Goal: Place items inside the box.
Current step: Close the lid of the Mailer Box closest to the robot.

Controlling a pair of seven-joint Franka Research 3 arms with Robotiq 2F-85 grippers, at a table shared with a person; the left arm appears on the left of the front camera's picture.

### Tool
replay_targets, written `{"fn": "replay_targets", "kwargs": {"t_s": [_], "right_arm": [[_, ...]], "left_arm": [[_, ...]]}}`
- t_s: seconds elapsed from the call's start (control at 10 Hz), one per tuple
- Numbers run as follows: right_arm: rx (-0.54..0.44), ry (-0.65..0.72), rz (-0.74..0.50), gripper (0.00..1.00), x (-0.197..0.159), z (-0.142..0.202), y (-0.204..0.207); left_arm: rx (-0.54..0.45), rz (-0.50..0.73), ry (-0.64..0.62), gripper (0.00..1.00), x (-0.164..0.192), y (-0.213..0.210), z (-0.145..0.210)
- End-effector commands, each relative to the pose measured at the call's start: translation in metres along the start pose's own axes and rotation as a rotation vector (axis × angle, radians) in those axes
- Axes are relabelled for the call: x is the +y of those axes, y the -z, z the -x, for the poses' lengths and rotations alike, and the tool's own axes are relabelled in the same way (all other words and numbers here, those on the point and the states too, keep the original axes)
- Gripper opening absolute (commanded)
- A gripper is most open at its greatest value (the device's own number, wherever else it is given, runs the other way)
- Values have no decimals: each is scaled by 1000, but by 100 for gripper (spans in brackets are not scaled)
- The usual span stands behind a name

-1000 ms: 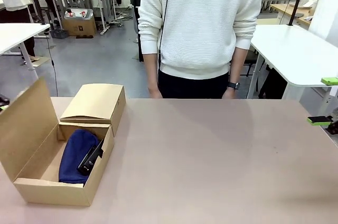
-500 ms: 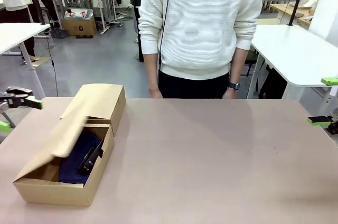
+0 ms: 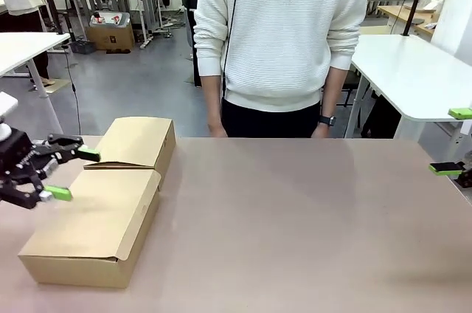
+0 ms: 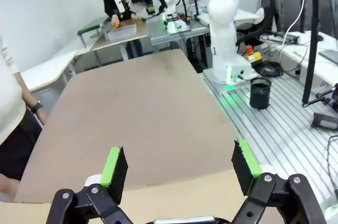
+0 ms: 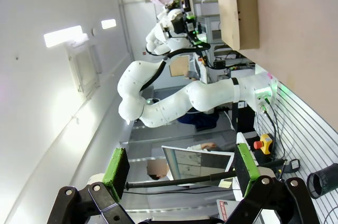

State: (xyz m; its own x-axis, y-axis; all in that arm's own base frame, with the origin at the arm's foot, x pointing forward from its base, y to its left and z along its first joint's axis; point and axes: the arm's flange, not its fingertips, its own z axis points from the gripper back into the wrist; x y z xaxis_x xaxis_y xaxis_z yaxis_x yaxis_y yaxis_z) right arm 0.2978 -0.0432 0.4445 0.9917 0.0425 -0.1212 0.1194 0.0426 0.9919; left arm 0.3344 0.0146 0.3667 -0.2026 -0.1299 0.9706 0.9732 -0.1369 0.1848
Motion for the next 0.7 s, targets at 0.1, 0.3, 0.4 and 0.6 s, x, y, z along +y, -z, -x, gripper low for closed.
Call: {"fn": "replay_targets", "kwargs": {"t_s": [0.1, 0.3, 0.4, 0.6], "right_arm": [[0, -21, -18, 100, 2, -1, 0], [0, -21, -18, 100, 2, -1, 0], [0, -21, -18, 100, 2, -1, 0], [0, -21, -18, 100, 2, -1, 0]], "left_arm": [[-142, 23, -252, 100, 2, -13, 2], [7, -37, 2, 100, 3, 0, 9], [7, -37, 2, 100, 3, 0, 9], [7, -37, 2, 100, 3, 0, 9]]}}
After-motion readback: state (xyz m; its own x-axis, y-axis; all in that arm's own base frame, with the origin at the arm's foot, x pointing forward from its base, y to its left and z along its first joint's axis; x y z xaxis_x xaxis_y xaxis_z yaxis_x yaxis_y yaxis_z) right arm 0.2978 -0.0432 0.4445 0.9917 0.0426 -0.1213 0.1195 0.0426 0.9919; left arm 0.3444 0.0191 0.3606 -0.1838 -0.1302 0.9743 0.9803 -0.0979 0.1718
